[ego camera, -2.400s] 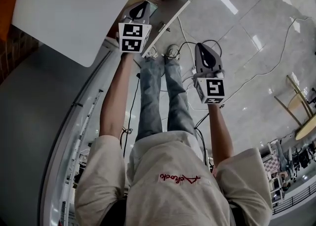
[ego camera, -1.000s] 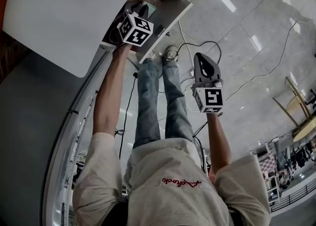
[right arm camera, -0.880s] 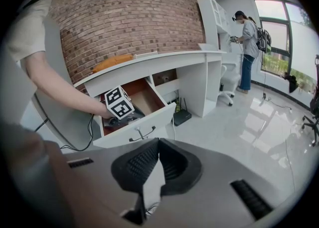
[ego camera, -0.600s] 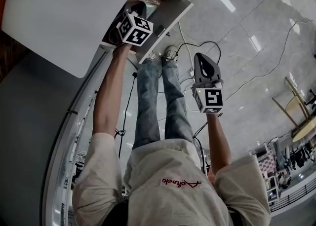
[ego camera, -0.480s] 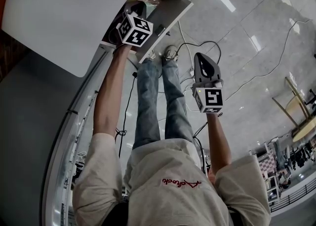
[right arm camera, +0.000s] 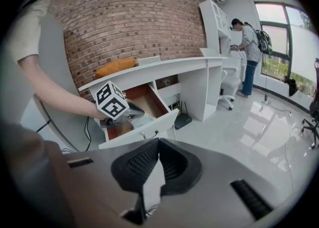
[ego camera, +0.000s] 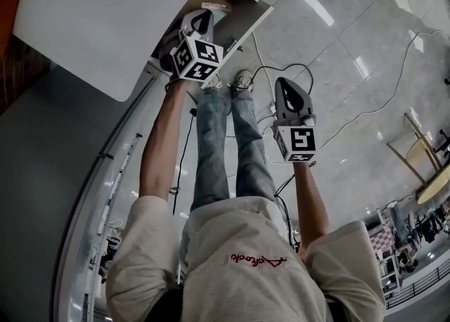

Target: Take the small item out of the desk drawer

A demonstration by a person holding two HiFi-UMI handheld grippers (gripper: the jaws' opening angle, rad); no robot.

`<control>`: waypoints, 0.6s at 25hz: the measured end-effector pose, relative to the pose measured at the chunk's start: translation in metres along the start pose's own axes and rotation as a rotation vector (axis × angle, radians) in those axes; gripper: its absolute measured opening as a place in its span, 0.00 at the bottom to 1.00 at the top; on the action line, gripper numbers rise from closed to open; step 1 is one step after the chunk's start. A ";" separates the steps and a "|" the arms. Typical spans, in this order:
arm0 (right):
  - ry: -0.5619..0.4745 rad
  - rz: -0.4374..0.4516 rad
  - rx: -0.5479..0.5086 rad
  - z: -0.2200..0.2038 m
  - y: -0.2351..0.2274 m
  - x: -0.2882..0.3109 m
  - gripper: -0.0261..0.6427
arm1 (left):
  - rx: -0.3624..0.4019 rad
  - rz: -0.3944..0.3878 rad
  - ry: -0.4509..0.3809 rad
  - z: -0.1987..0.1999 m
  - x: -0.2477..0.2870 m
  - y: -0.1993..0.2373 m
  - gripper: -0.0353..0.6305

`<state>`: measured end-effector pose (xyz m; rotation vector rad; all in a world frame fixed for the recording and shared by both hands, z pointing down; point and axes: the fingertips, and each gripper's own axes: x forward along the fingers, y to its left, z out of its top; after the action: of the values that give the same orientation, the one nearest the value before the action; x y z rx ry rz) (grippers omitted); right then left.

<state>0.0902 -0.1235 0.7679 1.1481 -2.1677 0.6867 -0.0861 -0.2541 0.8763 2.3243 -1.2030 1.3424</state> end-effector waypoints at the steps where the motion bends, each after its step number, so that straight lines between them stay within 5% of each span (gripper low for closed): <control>1: 0.002 0.000 -0.001 0.000 0.002 -0.002 0.06 | 0.006 0.009 -0.010 0.002 -0.006 -0.001 0.07; 8: -0.043 -0.001 -0.032 0.010 0.008 -0.014 0.06 | 0.006 0.061 -0.084 0.019 -0.053 -0.009 0.07; 15: -0.075 -0.006 -0.054 0.016 0.016 -0.025 0.06 | -0.080 0.074 -0.162 0.028 -0.098 -0.022 0.07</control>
<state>0.0835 -0.1126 0.7362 1.1684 -2.2300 0.5876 -0.0779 -0.2008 0.7871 2.3916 -1.3763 1.1228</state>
